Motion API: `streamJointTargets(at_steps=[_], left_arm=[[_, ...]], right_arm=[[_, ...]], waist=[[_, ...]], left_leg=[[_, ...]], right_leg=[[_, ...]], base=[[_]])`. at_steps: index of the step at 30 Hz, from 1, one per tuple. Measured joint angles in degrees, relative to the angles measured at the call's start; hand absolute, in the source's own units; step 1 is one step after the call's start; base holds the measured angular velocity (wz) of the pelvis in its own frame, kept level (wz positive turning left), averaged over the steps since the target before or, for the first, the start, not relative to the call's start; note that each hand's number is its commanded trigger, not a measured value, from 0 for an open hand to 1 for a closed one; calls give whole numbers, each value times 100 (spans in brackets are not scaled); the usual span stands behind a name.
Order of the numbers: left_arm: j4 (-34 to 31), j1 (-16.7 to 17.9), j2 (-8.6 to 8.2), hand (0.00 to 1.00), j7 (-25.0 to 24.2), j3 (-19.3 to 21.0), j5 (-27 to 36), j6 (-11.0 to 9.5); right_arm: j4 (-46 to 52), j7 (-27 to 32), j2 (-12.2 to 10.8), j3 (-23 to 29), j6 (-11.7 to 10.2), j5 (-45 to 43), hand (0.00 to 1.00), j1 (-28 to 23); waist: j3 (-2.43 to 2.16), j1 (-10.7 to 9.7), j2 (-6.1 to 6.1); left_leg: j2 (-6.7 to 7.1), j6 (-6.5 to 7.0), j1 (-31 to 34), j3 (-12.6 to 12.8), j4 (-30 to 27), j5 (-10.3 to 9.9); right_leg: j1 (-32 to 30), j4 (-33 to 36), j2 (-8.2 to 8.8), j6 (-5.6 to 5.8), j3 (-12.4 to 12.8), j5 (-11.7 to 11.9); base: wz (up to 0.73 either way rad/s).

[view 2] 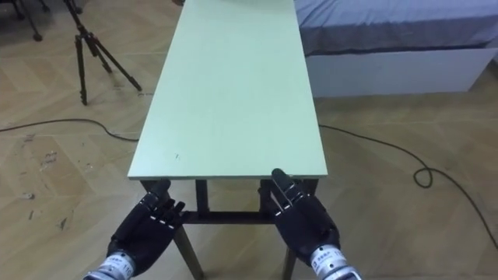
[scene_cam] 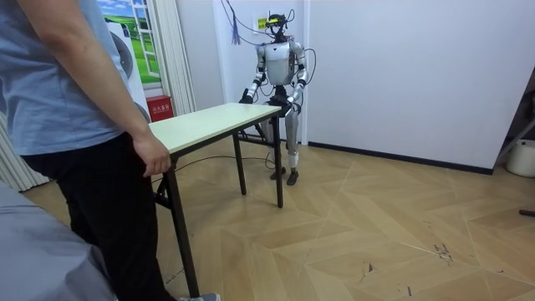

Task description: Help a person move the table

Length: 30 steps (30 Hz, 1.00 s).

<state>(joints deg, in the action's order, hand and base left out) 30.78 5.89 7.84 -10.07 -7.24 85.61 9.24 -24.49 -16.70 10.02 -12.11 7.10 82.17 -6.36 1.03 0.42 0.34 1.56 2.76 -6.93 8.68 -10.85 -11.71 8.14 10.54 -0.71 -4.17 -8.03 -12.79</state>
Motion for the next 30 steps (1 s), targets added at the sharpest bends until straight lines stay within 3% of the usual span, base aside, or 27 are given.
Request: streamJointTargets(at_steps=[6,15,22,30], left_arm=[[0,-10,-29,0,94,30,8,51],[-65,-194,-42,0,268,32,35,85],[-480,-345,-42,0,327,64,42,101],[-639,-345,-61,0,495,151,51,225]], right_arm=[[47,59,-76,-1,-2,100,0,-1],[46,61,-162,162,59,101,0,4],[44,58,-178,234,126,96,0,17],[44,75,-313,426,182,107,0,58]], waist=[[-33,0,45],[-25,-30,69],[-14,-35,99],[-42,-32,147]], left_leg=[[0,-1,-3,-1,-12,0],[-3,0,25,4,-9,0],[2,-1,45,3,-10,0],[-3,-1,129,-17,1,1]], right_leg=[[8,22,-2,-1,1,3],[-12,11,-4,-6,11,6],[-14,-11,-3,-5,14,6],[-84,13,-8,-6,7,7]], base=[[0],[0],[0],[0]])
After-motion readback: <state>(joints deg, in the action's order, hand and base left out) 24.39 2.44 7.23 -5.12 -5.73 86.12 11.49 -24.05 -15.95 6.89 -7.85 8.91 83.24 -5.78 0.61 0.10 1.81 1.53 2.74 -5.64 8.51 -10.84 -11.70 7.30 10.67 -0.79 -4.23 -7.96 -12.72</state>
